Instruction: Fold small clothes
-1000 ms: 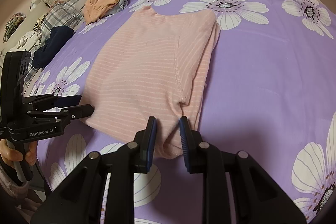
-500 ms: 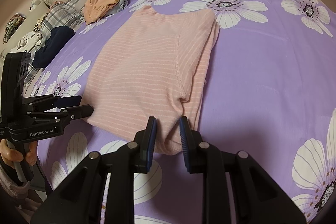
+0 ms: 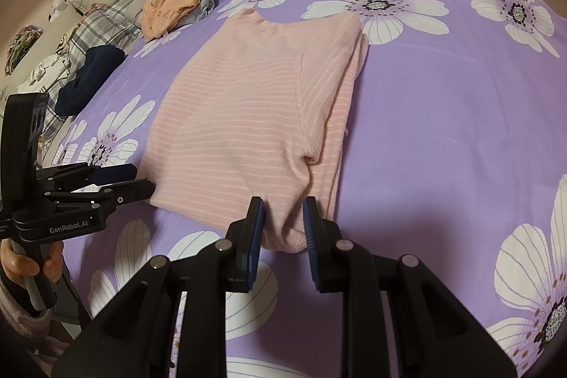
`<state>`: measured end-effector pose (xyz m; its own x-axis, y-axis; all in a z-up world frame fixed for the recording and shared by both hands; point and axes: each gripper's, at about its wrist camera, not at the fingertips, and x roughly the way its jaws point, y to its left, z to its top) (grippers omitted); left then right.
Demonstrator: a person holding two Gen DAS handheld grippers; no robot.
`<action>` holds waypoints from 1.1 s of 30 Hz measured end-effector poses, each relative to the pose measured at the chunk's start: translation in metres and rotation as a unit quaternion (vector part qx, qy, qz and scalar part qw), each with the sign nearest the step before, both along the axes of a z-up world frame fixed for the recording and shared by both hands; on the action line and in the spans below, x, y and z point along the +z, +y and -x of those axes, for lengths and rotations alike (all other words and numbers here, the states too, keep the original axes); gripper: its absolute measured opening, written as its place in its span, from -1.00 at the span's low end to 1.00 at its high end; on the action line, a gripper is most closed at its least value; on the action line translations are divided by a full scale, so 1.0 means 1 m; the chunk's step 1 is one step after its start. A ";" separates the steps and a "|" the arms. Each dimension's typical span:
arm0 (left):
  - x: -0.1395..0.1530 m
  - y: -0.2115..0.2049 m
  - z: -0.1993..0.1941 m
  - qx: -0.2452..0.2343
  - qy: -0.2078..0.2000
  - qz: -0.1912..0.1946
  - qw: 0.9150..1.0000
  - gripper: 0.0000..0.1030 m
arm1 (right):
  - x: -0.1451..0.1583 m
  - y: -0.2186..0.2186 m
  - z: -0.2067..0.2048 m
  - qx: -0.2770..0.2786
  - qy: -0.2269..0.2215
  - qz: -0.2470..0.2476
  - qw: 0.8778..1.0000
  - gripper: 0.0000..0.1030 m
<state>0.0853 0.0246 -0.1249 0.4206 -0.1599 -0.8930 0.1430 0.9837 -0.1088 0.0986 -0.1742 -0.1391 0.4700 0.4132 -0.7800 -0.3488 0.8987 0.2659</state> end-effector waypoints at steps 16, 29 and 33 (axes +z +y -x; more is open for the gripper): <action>0.005 -0.001 0.009 0.004 0.000 -0.011 1.000 -0.09 | 0.005 -0.003 0.008 -0.008 -0.001 0.000 1.000 -0.53; 0.006 -0.003 0.013 0.009 0.004 -0.015 1.000 -0.09 | 0.008 -0.004 0.012 -0.008 -0.002 -0.002 1.000 -0.53; 0.009 -0.001 0.017 0.014 0.000 -0.017 1.000 -0.09 | 0.012 -0.005 0.015 -0.010 -0.003 -0.003 1.000 -0.53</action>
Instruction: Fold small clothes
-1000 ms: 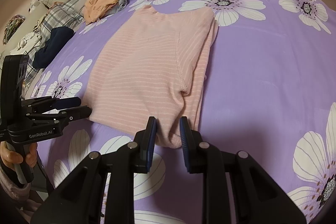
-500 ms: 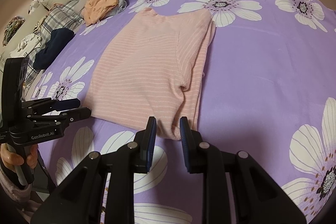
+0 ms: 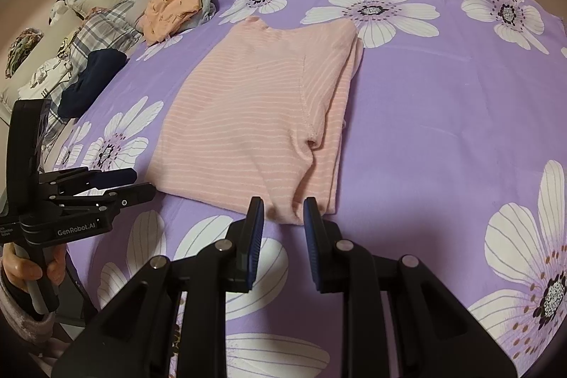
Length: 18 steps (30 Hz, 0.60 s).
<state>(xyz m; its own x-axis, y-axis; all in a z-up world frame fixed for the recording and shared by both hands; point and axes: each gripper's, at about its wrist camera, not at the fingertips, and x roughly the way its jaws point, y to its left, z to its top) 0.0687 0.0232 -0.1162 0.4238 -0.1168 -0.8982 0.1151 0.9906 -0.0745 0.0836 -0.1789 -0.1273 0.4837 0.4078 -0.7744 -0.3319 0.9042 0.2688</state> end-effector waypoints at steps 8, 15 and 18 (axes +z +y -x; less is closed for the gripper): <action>0.009 -0.002 0.007 0.001 -0.011 -0.002 1.000 -0.09 | 0.010 -0.003 0.009 -0.006 -0.007 -0.005 1.000 -0.48; 0.018 -0.006 0.013 0.004 -0.022 -0.001 1.000 -0.04 | 0.020 -0.002 0.016 -0.008 -0.017 -0.009 1.000 -0.26; 0.024 -0.007 0.016 0.005 -0.033 -0.001 0.999 0.31 | 0.026 -0.002 0.020 -0.008 -0.023 -0.012 1.000 -0.17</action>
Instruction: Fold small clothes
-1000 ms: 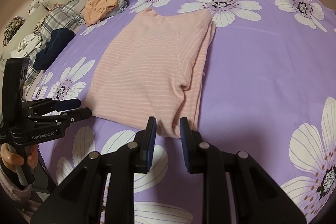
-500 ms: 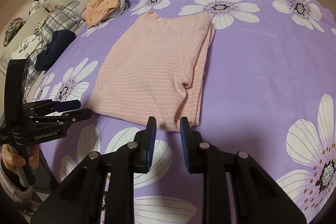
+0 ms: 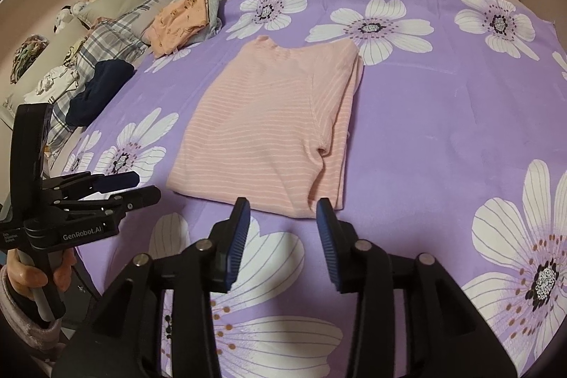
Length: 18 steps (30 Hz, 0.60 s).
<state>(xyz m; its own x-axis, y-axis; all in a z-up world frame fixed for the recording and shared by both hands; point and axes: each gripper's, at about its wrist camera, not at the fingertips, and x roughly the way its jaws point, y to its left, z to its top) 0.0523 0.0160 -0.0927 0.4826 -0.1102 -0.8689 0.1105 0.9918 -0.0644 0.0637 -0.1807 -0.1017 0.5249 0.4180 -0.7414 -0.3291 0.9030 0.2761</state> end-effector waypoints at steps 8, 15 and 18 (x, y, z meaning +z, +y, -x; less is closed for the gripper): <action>0.015 -0.002 0.007 0.005 -0.022 -0.001 1.000 0.32 | 0.016 0.002 0.010 -0.007 -0.017 -0.007 1.000 0.09; 0.023 -0.004 0.013 0.011 -0.030 -0.001 0.999 0.38 | 0.027 0.001 0.017 -0.021 -0.024 -0.010 0.999 0.33; 0.026 -0.003 0.016 0.016 -0.032 0.002 0.999 0.39 | 0.029 0.001 0.020 -0.026 -0.026 -0.013 0.999 0.46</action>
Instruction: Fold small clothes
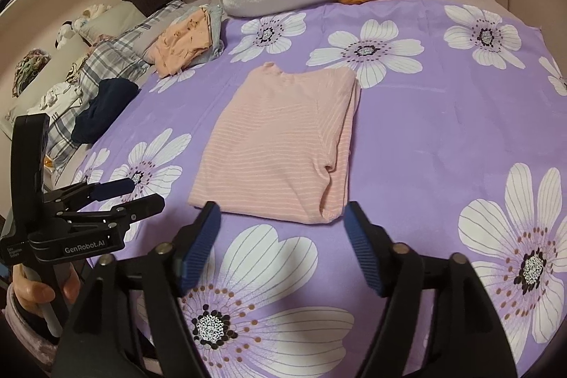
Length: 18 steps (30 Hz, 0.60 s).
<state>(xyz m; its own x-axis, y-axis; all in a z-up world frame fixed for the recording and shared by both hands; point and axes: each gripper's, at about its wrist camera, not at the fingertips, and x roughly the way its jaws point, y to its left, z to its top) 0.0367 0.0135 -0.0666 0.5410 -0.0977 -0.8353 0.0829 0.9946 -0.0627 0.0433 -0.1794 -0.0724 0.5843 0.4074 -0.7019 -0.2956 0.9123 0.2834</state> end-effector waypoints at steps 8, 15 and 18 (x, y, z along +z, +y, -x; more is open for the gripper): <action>0.011 0.002 0.007 0.014 -0.011 0.007 1.000 0.67 | 0.006 -0.001 0.007 -0.008 -0.004 -0.002 1.000 0.51; 0.020 0.006 0.013 0.024 -0.019 0.006 1.000 0.73 | 0.016 -0.001 0.014 -0.012 -0.016 -0.007 1.000 0.67; 0.024 0.007 0.016 0.028 -0.024 0.005 0.999 0.82 | 0.020 -0.001 0.017 -0.016 -0.021 -0.006 1.000 0.76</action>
